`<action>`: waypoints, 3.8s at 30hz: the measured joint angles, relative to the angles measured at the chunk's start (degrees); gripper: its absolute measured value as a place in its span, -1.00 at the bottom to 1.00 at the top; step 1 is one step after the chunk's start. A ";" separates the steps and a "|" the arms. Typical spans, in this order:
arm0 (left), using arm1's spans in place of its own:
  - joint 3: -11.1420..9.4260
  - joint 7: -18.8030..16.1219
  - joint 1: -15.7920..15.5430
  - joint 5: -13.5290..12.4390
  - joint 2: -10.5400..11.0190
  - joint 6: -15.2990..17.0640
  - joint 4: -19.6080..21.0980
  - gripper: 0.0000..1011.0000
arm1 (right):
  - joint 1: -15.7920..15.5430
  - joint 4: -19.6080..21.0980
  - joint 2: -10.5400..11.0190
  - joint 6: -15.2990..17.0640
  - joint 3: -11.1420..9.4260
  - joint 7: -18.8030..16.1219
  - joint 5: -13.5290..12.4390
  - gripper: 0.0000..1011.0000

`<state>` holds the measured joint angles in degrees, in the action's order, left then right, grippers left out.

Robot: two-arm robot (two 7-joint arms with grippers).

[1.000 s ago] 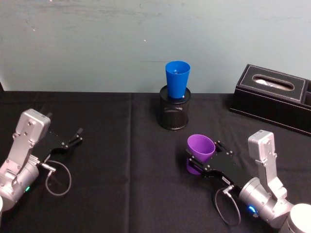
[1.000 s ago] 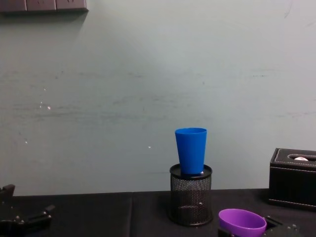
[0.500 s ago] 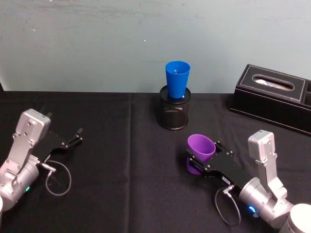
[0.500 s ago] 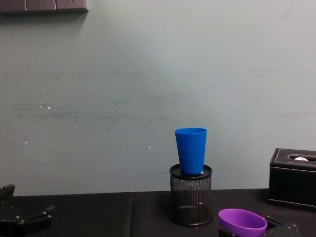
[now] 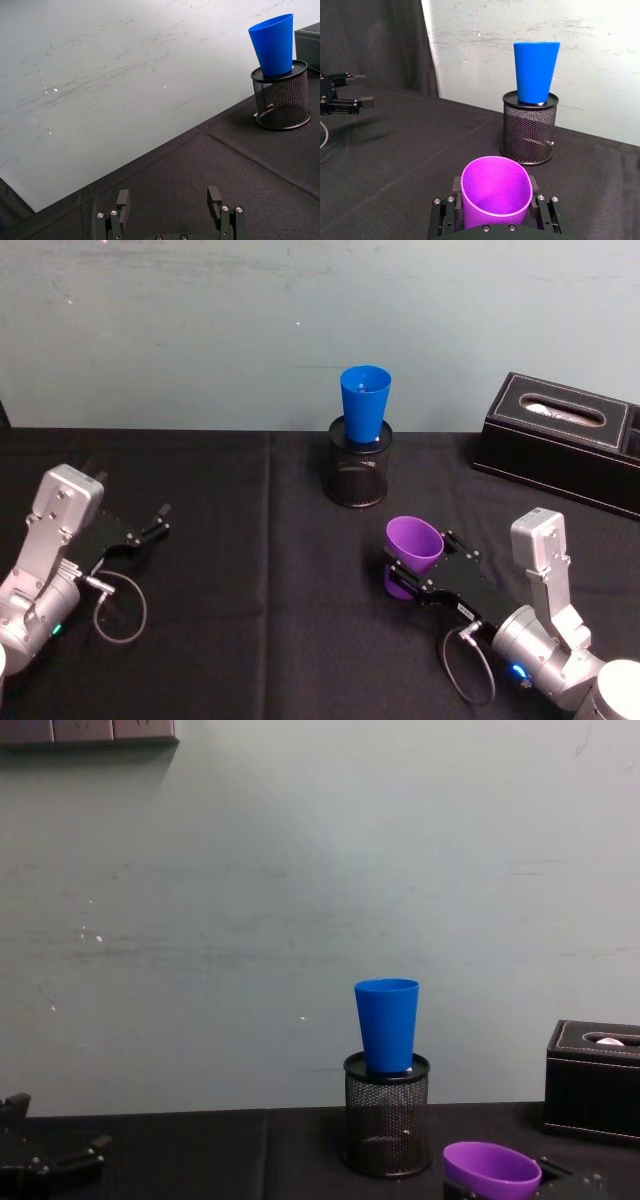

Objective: Pick up one cup with a gripper and tap it against the other cup.

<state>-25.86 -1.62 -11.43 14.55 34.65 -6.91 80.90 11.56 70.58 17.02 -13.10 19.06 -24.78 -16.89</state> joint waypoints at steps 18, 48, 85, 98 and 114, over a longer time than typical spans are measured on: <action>0.00 0.00 0.00 0.00 0.00 0.00 0.00 1.00 | -1.53 6.57 0.82 -0.11 -0.96 1.37 2.85 0.45; 0.00 0.00 0.00 0.00 0.00 0.00 0.00 1.00 | -3.28 10.58 0.89 -2.55 -3.21 3.84 5.14 0.45; 0.00 0.00 0.00 0.00 0.00 0.00 0.00 1.00 | 8.03 -3.25 -2.50 -6.12 -3.27 -1.48 2.51 0.45; 0.00 0.00 0.00 0.00 0.00 0.00 0.00 1.00 | 11.75 -7.38 -4.56 -6.93 -2.52 -1.75 2.31 0.45; 0.00 0.00 0.00 0.00 0.00 0.00 0.00 1.00 | 16.05 -11.99 -6.14 -7.08 -2.06 -0.20 4.19 0.45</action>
<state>-25.86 -1.62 -11.43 14.54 34.64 -6.91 80.90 27.61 58.59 10.88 -20.18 16.99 -24.99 -12.70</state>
